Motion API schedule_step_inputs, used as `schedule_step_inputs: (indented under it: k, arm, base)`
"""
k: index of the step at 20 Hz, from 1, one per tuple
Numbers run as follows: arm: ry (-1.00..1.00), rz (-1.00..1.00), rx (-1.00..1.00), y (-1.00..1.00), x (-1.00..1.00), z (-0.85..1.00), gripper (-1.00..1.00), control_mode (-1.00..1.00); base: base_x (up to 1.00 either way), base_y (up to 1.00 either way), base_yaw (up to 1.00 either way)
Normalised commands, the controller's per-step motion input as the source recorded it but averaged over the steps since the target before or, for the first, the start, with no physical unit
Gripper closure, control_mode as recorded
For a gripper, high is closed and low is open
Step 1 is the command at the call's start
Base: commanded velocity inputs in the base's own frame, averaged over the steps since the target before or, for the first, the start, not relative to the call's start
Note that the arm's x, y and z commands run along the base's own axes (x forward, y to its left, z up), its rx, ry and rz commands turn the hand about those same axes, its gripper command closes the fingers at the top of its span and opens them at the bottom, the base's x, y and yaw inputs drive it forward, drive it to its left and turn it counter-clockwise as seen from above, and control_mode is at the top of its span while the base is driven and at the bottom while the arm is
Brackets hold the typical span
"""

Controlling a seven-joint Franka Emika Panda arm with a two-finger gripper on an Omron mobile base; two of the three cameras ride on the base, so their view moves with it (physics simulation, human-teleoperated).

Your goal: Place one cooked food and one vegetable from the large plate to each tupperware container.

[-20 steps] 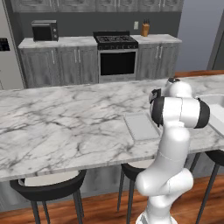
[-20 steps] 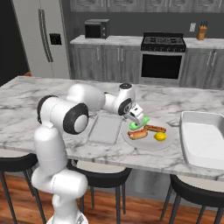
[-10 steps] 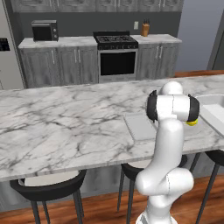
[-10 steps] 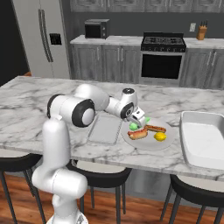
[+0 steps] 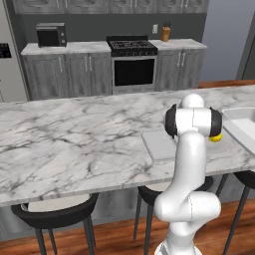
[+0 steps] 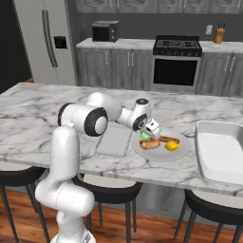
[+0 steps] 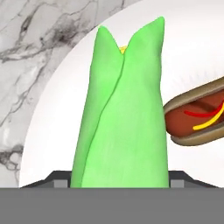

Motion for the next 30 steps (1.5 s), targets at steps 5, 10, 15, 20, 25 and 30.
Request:
schedule_step_inputs:
  k: [5,10,15,20,25,30]
  arm:
    - [-0.06,0.02,0.05,0.17,-0.17,0.04,1.00,-1.00]
    - [-0.09,0.11,0.13,0.65,-0.47,0.47,1.00,-1.00]
    - [-0.16,0.22,0.03,0.54,-0.50,0.61,1.00,-1.00]
    - [-0.09,0.28,0.00,0.46,-0.38,0.39,1.00,-1.00]
    - [-0.01,0.36,0.00,0.75,-0.37,0.00,1.00,-1.00]
    - [0.02,0.20,-0.09,0.65,0.01,-0.01,1.00,-1.00]
  base:
    - [0.00,0.00,0.00]
    - [0.00,0.00,0.00]
    - [0.00,0.00,0.00]
    - [0.00,0.00,0.00]
    - [0.00,0.00,0.00]
    - [0.00,0.00,0.00]
